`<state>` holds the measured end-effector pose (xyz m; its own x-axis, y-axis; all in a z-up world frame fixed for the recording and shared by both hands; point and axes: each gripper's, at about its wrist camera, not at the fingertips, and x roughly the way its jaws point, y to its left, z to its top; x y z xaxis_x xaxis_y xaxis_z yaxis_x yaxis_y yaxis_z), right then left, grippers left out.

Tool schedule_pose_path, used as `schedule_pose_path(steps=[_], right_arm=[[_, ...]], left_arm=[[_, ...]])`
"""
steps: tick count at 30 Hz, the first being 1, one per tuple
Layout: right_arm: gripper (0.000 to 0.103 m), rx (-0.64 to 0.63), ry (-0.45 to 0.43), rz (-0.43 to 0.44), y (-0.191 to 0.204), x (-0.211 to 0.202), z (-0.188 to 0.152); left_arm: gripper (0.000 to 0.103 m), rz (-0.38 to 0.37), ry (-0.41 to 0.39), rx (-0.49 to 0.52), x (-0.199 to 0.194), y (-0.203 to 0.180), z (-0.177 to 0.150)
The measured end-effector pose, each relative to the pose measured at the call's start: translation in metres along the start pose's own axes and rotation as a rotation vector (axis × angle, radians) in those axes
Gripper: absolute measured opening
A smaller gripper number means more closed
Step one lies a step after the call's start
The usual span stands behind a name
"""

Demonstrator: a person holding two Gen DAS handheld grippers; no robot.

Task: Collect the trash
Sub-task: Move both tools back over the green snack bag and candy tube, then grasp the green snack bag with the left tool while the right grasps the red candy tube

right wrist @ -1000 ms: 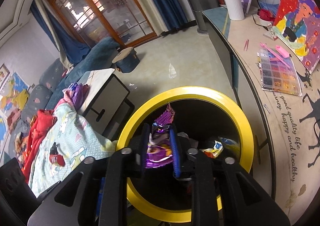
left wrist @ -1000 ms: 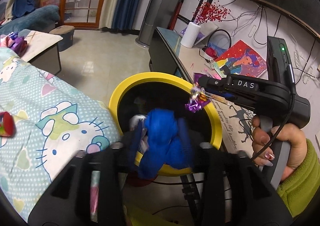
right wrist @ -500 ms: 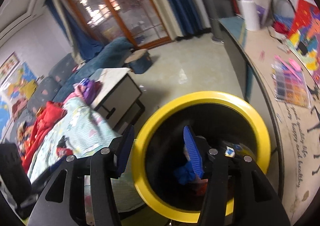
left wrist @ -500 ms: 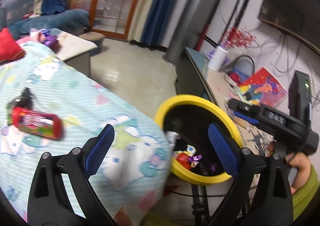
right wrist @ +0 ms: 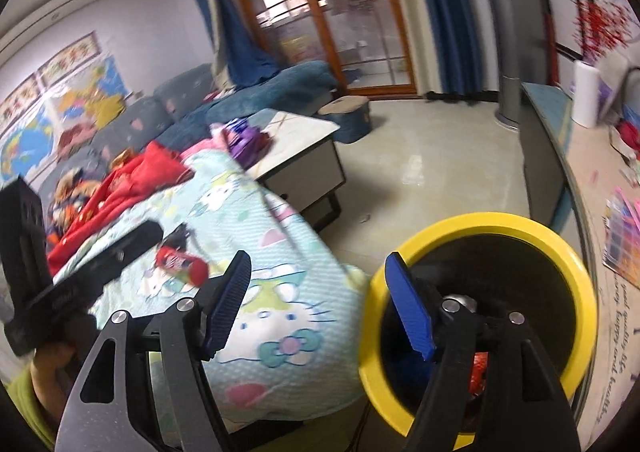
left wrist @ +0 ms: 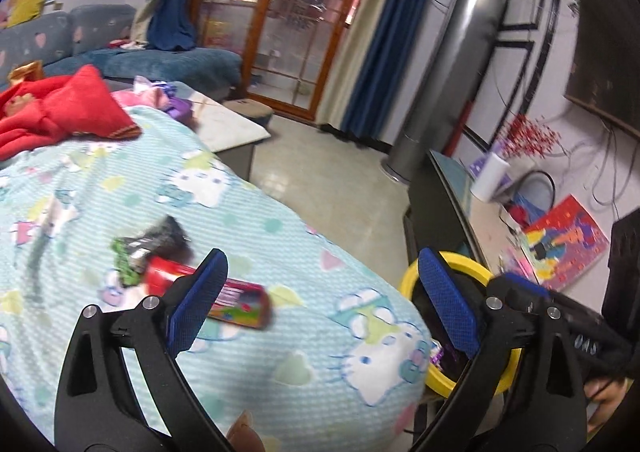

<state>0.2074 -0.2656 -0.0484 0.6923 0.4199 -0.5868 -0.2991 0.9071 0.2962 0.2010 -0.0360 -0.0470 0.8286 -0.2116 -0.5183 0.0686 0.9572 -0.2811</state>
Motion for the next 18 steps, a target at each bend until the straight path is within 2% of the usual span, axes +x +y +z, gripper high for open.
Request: schedule_pose_path(steps=[11, 14, 18], right_arm=[[0.072, -0.226, 0.084, 0.087, 0.076, 0.041, -0.002], [0.072, -0.304, 0.113, 0.104, 0.098, 0.059, -0.004], [0.072, -0.404, 0.15, 0.113, 0.124, 0.084, -0.009]], left_arm=[[0.088, 0.101, -0.048, -0.185, -0.013, 0.086, 0.015], [0.088, 0.13, -0.037, -0.233, -0.012, 0.107, 0.016], [0.087, 0.122, -0.009, -0.328, -0.008, 0.141, 0.012]])
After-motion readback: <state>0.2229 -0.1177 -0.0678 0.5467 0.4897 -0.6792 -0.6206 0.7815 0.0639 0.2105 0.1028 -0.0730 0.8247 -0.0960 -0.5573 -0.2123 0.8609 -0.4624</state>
